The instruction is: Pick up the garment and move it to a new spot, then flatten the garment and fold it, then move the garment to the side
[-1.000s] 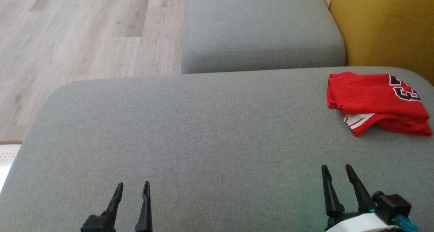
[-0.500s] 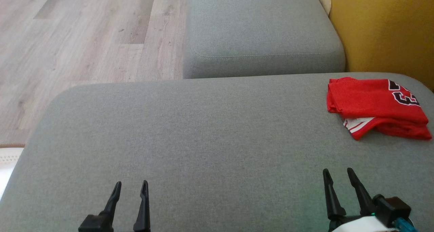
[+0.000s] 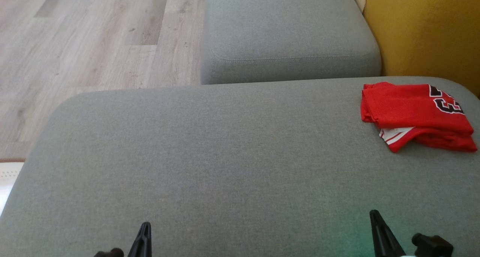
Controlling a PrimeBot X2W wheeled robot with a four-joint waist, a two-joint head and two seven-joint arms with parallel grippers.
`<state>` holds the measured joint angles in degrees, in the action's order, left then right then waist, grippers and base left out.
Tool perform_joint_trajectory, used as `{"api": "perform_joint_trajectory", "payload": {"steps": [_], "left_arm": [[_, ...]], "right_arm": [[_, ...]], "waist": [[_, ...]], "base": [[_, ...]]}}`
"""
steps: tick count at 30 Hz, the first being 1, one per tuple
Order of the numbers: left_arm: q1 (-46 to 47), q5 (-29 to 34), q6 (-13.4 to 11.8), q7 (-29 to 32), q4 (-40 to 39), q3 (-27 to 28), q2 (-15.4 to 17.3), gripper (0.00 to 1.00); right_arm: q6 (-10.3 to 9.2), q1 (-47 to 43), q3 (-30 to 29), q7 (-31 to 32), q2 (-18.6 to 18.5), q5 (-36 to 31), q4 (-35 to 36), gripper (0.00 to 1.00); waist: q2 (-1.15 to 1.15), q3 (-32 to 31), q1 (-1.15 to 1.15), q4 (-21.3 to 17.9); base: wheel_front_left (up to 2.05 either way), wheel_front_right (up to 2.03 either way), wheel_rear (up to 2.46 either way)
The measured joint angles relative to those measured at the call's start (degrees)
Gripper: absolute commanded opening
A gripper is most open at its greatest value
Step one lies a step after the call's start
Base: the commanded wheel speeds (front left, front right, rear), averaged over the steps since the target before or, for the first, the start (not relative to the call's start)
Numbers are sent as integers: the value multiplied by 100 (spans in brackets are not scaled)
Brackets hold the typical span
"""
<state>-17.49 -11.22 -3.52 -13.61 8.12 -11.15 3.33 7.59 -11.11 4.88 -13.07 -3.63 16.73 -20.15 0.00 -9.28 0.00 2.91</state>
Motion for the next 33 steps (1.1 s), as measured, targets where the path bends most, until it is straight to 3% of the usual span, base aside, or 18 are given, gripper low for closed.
{"api": "perform_joint_trajectory", "payload": {"steps": [33], "left_arm": [[526,-2356,305,445,213,259,37,0]], "right_arm": [[-1,300,-348,532,29,2069,102,0]], "waist": [[0,262,0,-80]], "base": [[0,0,0]]}}
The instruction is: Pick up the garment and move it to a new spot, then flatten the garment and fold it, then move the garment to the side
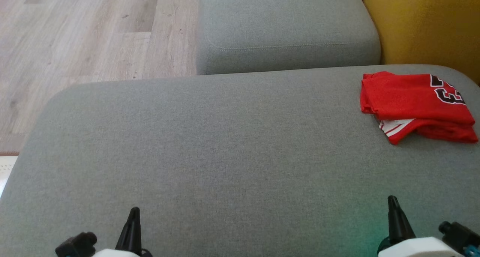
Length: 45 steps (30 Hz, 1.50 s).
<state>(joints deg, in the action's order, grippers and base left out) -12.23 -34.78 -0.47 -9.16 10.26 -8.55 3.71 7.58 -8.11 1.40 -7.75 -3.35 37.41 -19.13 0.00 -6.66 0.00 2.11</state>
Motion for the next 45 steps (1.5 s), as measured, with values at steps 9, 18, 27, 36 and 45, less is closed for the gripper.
{"api": "perform_joint_trajectory", "payload": {"steps": [9,18,27,36,45], "left_arm": [[144,-625,55,115,47,69,4,0],[264,-1172,151,255,107,180,11,0],[452,-1860,210,405,154,282,12,0],[597,-2473,307,541,211,391,14,0],[750,-3085,379,666,288,516,14,0]], "right_arm": [[0,166,-84,132,14,558,49,0],[0,212,-176,282,22,1065,67,0],[0,354,-275,433,30,1688,92,0],[0,444,-377,588,41,2249,115,0],[-3,587,-465,728,52,2813,157,0]], "waist": [[0,72,0,-22],[0,135,0,-42],[0,215,0,-66],[0,286,0,-88],[0,358,0,-110]], "base": [[0,0,0],[0,0,0],[0,0,0],[0,0,0],[0,0,0]]}}
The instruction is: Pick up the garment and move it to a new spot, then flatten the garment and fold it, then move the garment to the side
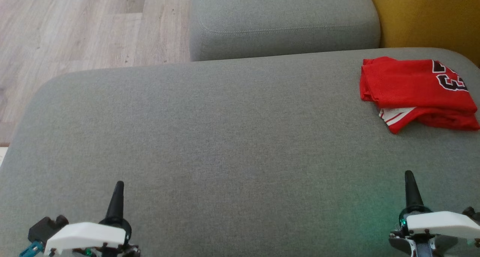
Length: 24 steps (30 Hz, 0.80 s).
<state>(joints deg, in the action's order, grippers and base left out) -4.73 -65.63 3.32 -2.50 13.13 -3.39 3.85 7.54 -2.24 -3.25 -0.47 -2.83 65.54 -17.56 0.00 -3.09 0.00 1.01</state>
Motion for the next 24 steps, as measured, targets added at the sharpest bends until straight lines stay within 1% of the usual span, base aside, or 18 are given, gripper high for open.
{"api": "perform_joint_trajectory", "payload": {"steps": [13,18,24], "left_arm": [[225,-870,85,202,54,162,-1,0],[323,-1207,171,299,92,230,-2,0],[415,-1545,194,388,123,278,-3,0]], "right_arm": [[0,137,-137,210,9,812,24,0],[0,252,-185,291,10,1126,49,0],[0,293,-248,359,12,1433,70,0]], "waist": [[0,103,0,-32],[0,143,0,-44],[0,183,0,-57]], "base": [[0,0,0],[0,0,0],[0,0,0]]}}
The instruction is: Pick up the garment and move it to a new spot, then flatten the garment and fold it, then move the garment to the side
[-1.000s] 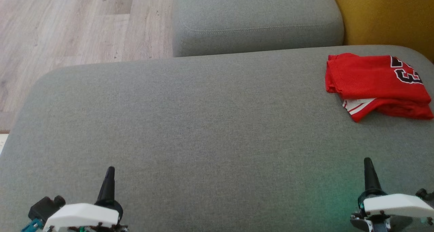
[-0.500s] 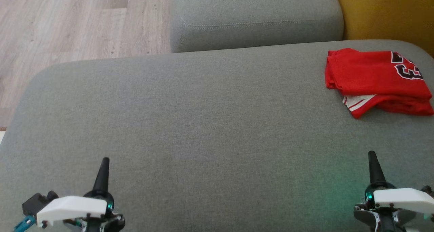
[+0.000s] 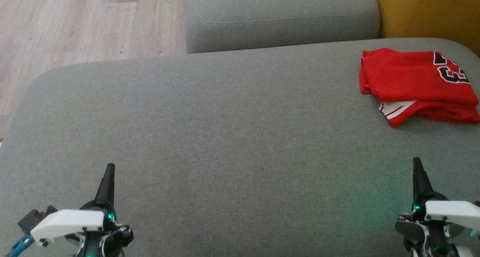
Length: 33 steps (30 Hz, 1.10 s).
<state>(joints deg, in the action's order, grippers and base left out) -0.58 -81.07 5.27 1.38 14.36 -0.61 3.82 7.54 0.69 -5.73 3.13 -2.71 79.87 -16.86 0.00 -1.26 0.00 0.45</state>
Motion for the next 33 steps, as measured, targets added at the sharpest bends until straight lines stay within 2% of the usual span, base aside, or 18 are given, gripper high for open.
{"api": "perform_joint_trajectory", "payload": {"steps": [19,33], "left_arm": [[341,-1255,180,304,112,283,-8,0],[363,-1279,180,315,113,319,-18,0]], "right_arm": [[0,235,-191,302,5,1169,54,0],[0,238,-198,302,7,1190,63,0]], "waist": [[0,146,0,-45],[0,145,0,-45]], "base": [[0,0,0],[0,0,0]]}}
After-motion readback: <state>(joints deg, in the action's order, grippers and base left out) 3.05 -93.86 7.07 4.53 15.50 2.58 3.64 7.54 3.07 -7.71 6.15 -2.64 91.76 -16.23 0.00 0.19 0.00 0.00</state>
